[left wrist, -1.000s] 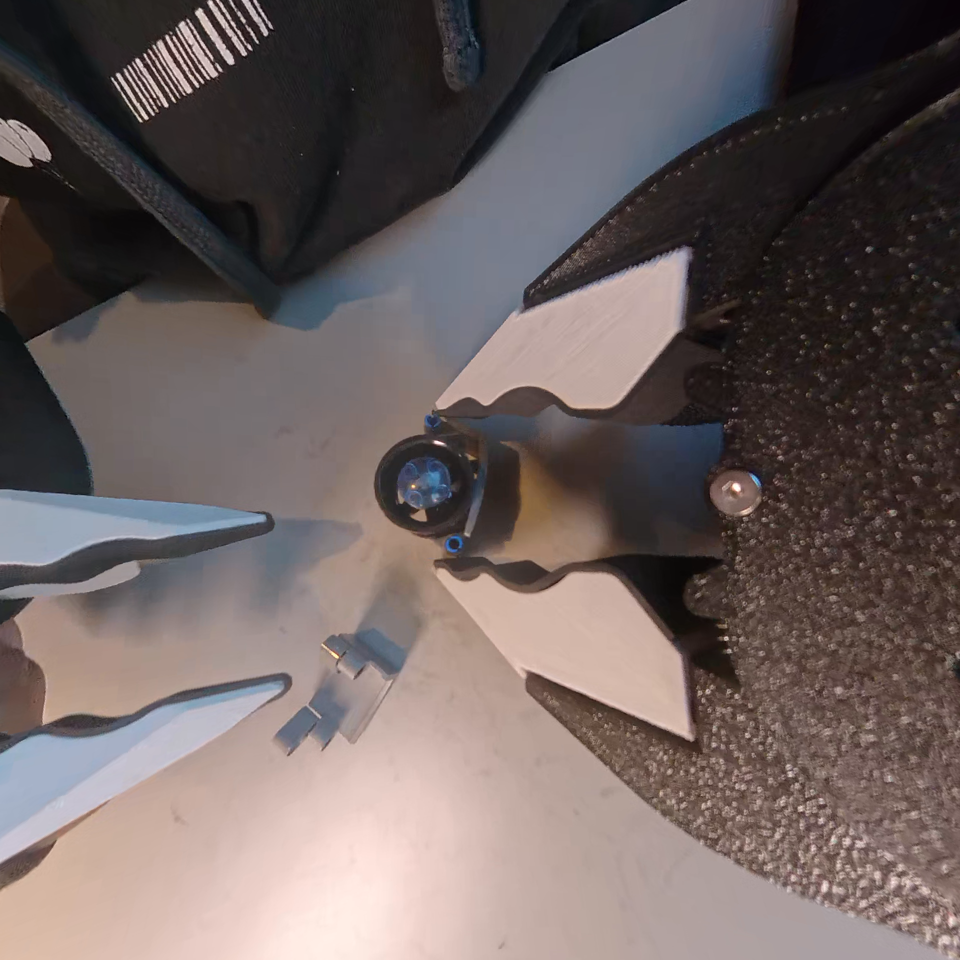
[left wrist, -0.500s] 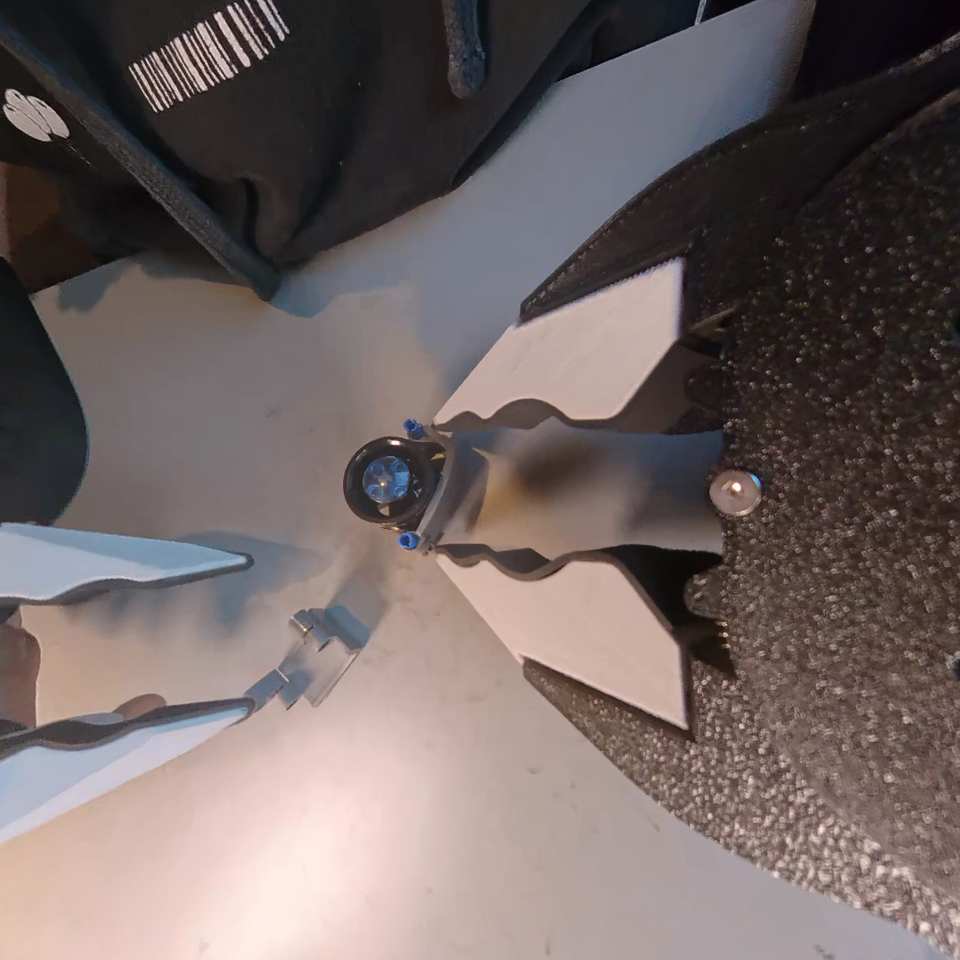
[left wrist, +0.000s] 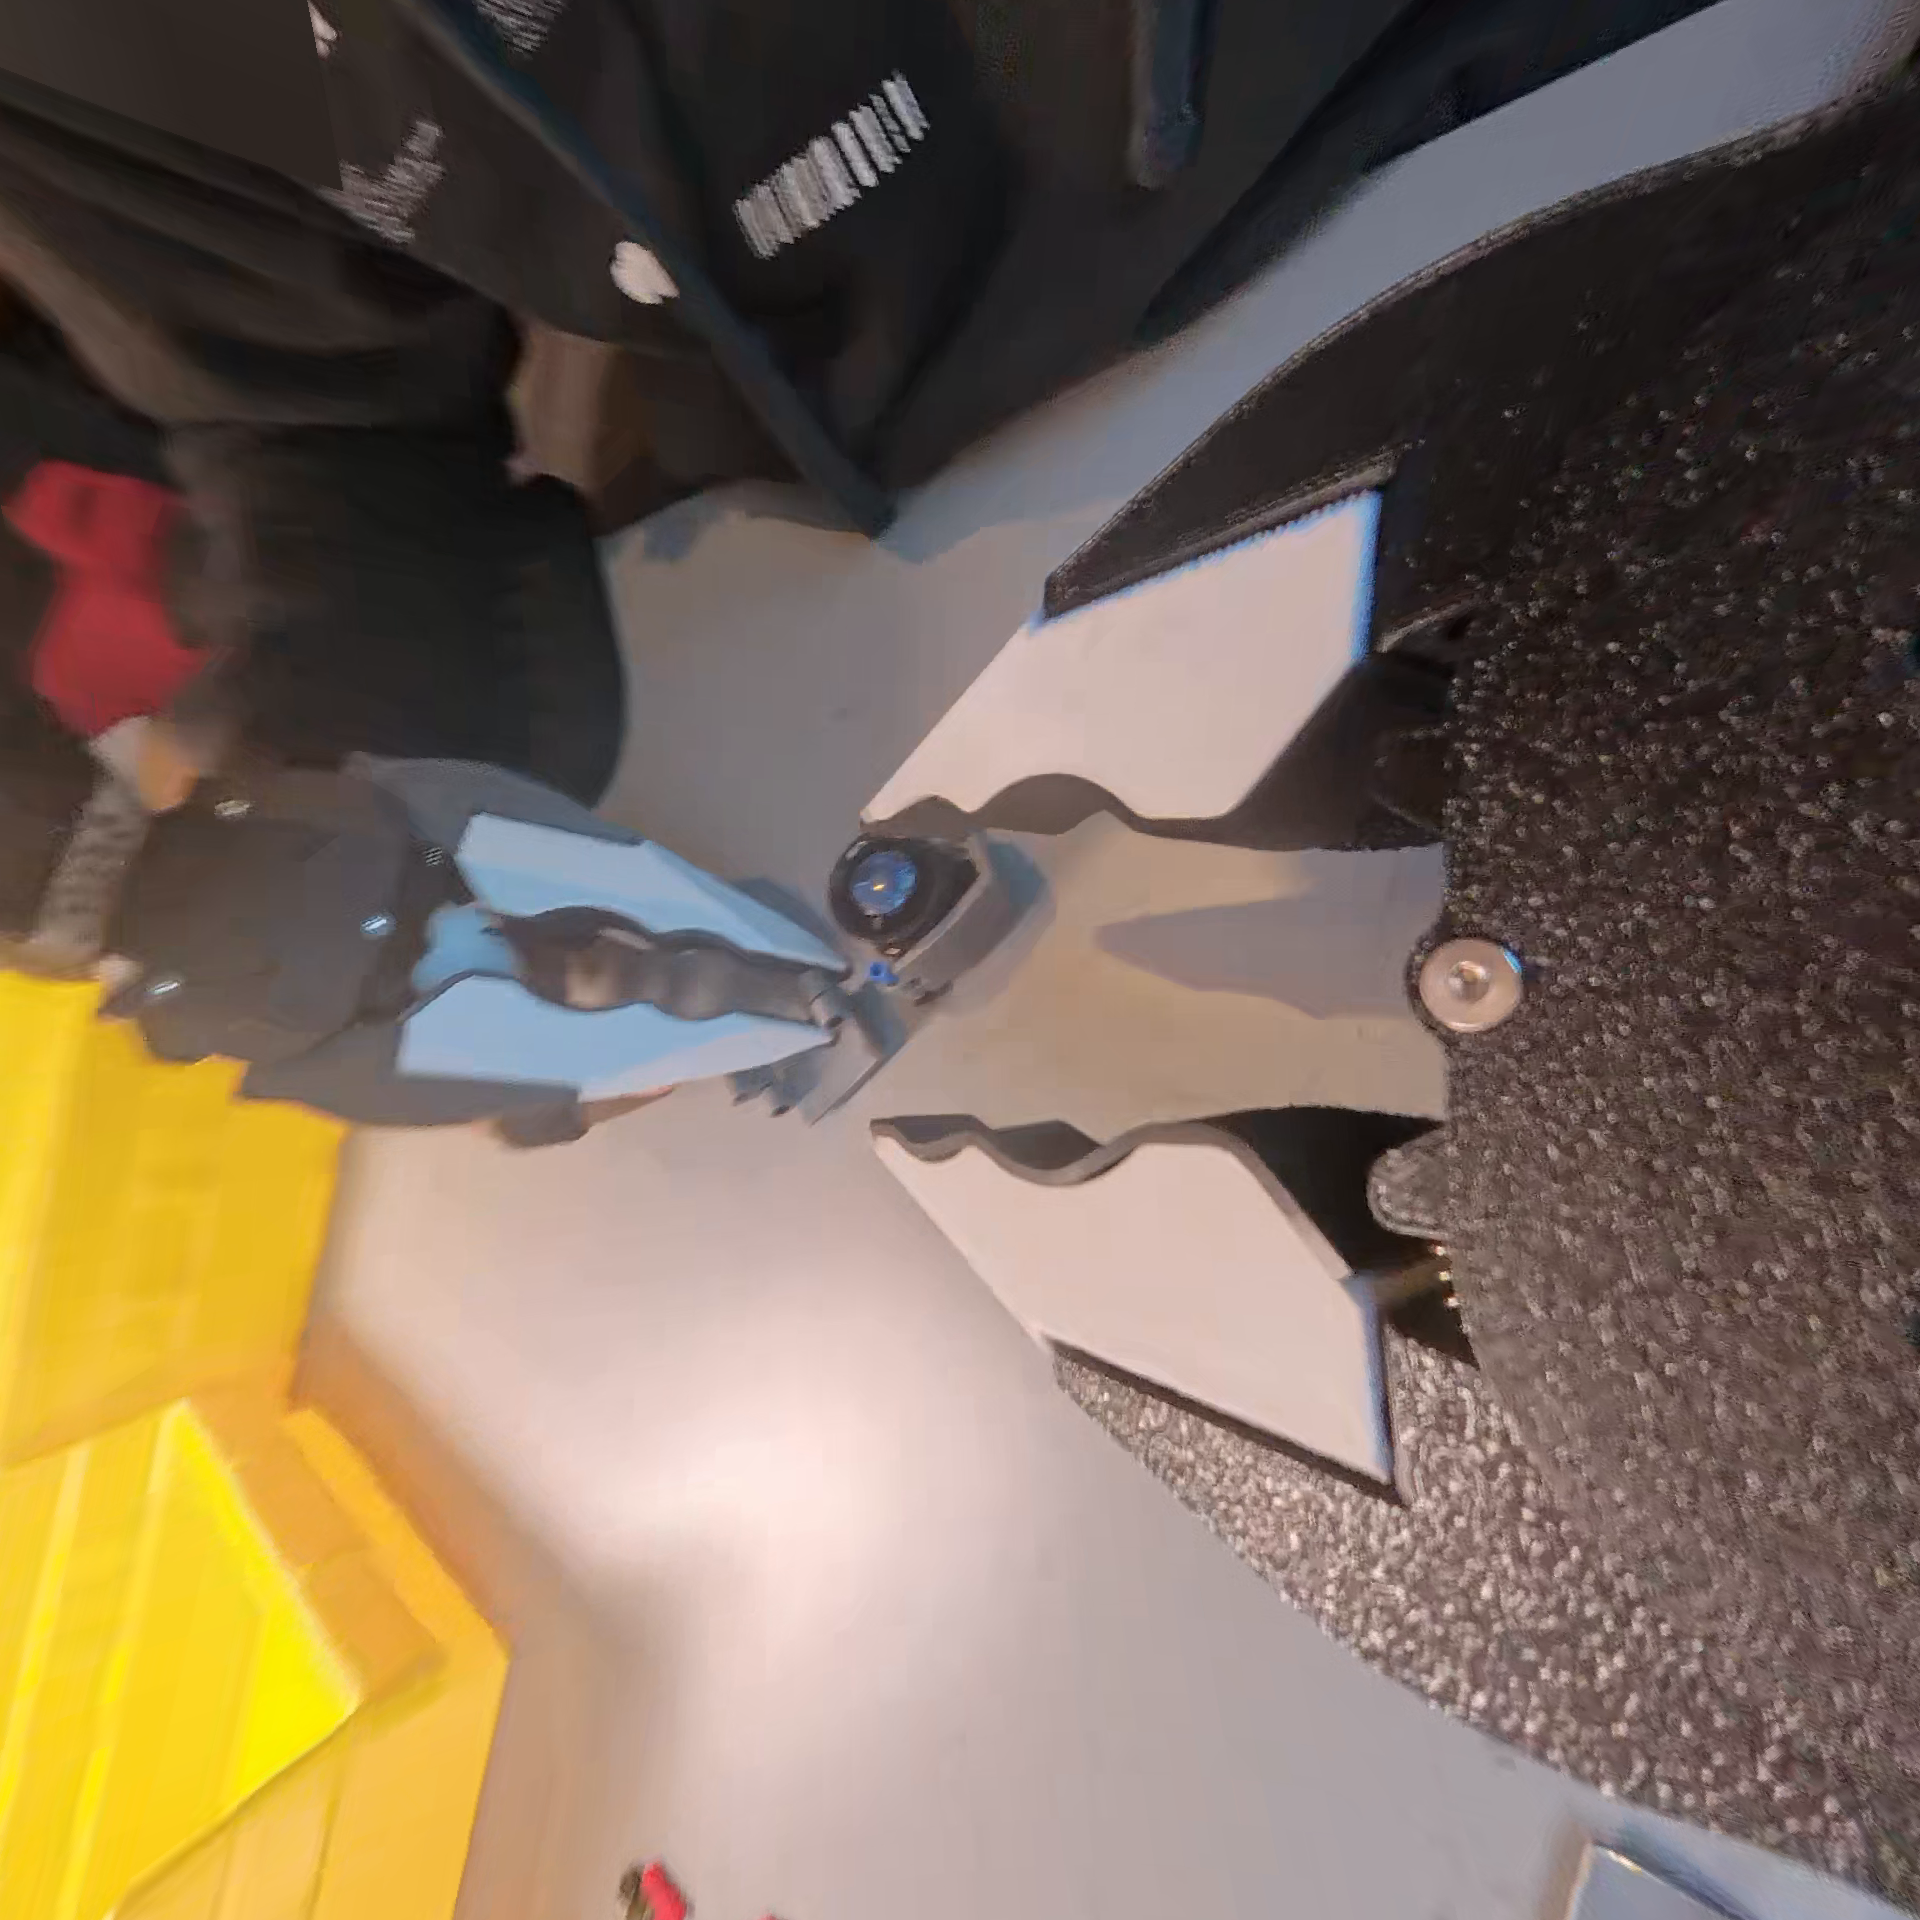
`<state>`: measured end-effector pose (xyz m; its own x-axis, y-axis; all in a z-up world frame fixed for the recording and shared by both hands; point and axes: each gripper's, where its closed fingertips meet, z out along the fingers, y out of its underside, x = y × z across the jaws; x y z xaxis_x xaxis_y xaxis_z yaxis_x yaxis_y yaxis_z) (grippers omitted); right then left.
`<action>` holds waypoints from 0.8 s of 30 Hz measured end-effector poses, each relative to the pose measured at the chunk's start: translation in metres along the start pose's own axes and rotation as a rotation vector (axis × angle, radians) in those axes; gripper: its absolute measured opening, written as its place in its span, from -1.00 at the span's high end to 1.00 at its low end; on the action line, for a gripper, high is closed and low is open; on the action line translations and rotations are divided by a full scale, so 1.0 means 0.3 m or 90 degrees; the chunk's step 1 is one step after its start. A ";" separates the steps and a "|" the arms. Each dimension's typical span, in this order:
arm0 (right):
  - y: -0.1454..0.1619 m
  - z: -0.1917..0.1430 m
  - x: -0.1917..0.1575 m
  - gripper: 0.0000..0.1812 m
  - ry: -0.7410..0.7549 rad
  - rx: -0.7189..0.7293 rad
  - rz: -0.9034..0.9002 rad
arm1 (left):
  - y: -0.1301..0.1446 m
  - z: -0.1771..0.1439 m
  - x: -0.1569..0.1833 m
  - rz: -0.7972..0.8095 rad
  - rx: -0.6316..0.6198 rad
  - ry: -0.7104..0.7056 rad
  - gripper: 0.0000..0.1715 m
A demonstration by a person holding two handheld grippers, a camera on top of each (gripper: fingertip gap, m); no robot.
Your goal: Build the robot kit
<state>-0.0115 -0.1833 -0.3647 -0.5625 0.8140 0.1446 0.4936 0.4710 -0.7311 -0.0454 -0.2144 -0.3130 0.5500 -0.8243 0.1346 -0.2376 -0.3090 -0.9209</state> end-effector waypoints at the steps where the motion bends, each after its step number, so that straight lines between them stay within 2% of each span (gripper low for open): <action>1: -0.015 -0.013 0.007 0.86 0.004 0.020 0.007 | -0.028 -0.014 -0.014 -0.011 0.032 -0.011 0.38; 4: -0.092 -0.078 0.027 0.85 0.000 0.121 0.066 | -0.079 -0.044 -0.041 -0.037 0.098 -0.030 0.45; 7: -0.199 -0.145 0.030 0.85 -0.032 0.253 0.144 | -0.071 -0.028 -0.031 -0.043 0.088 -0.018 0.50; 10: -0.313 -0.190 0.012 0.85 -0.091 0.384 0.208 | -0.092 0.000 0.020 -0.009 0.094 0.011 0.52; 14: -0.409 -0.209 -0.022 0.85 -0.177 0.491 0.280 | -0.137 0.015 0.066 0.049 0.117 0.002 0.52; 17: -0.426 -0.209 -0.023 0.86 -0.215 0.528 0.322 | -0.149 0.014 0.079 0.050 0.120 0.002 0.64; 19: -0.417 -0.210 -0.023 0.85 -0.220 0.521 0.319 | -0.134 0.011 0.068 0.027 0.105 0.003 0.84; 21: -0.402 -0.218 -0.015 0.85 -0.202 0.508 0.298 | -0.133 -0.004 0.075 -0.016 0.117 0.043 0.99; 23: -0.368 -0.207 0.010 0.86 -0.149 0.466 0.274 | -0.163 -0.030 0.115 -0.060 0.159 0.123 1.00; 24: -0.360 -0.209 0.004 0.85 -0.145 0.453 0.254 | -0.172 -0.034 0.111 -0.074 0.168 0.126 1.00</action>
<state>-0.0239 -0.2119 -0.2440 -0.5927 0.7490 -0.2962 0.1912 -0.2264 -0.9551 -0.0231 -0.2307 -0.2573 0.3896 -0.8745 0.2888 0.0470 -0.2942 -0.9546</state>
